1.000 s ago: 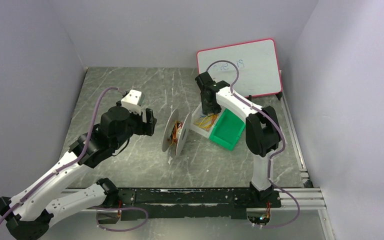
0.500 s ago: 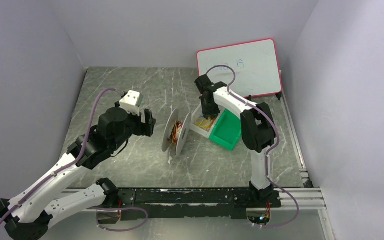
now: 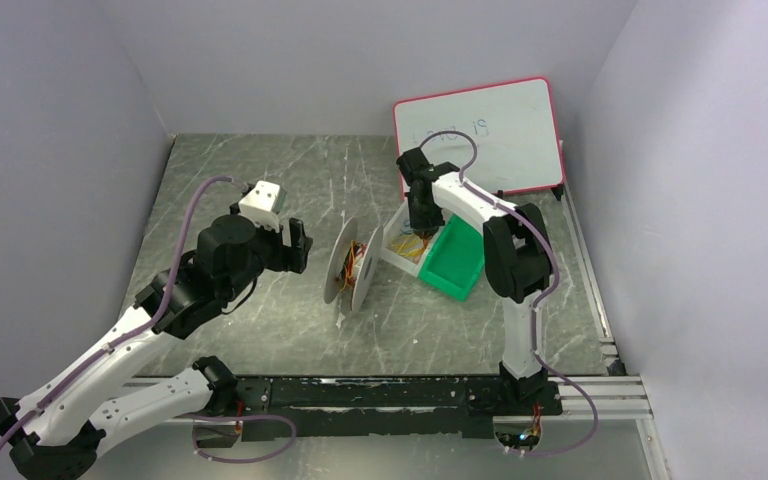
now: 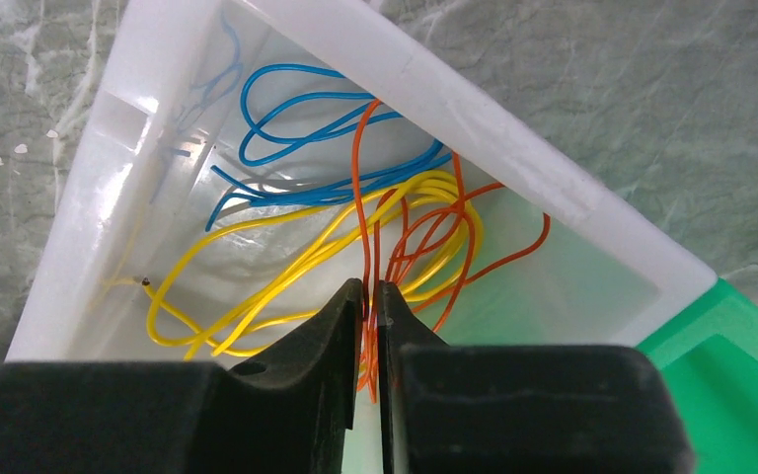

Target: Wrap the cables

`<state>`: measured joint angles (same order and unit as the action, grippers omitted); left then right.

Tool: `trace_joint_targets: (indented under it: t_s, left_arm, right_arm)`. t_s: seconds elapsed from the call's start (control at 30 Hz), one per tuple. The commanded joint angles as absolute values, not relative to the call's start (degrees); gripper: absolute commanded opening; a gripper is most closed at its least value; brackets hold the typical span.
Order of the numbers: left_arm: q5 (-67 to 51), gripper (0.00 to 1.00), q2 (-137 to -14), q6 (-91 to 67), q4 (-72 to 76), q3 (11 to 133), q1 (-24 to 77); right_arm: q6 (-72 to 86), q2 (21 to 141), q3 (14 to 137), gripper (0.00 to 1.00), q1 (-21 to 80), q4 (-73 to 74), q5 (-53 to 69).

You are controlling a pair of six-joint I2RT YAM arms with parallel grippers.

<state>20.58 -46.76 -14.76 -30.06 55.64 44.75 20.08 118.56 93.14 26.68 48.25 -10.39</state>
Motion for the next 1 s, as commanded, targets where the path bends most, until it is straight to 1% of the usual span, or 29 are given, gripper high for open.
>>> trace_joint_targets:
  t_s: [0.0, 0.1, 0.17, 0.2, 0.43, 0.97]
  left_arm:
    - [20.9, 0.82, -46.6, -14.6, -28.9, 55.4, 45.2]
    - [21.0, 0.82, -46.7, -14.6, -28.9, 55.4, 45.1]
    - [21.0, 0.83, -46.8, -14.6, -28.9, 55.4, 45.1]
    - [21.0, 0.83, -46.8, -14.7, -28.9, 55.3, 45.1]
    - [21.2, 0.83, -47.0, -14.6, -28.9, 55.3, 45.2]
    - [21.1, 0.83, -47.5, -14.8, -29.1, 55.4, 45.1]
  right_arm:
    - [19.5, 119.8, 93.2, 0.14, 26.5, 48.1, -9.3]
    - [19.5, 119.9, 93.1, 0.12, 26.5, 47.8, -8.2]
    - [19.5, 120.2, 93.2, 0.06, 26.5, 47.6, -8.5]
    - [19.6, 120.3, 93.4, 0.00, 26.5, 47.8, -8.7]
    - [20.1, 118.2, 94.5, 0.00, 26.5, 47.7, -9.7]
    - [21.9, 107.3, 97.0, 0.00, 26.5, 47.4, -14.2]
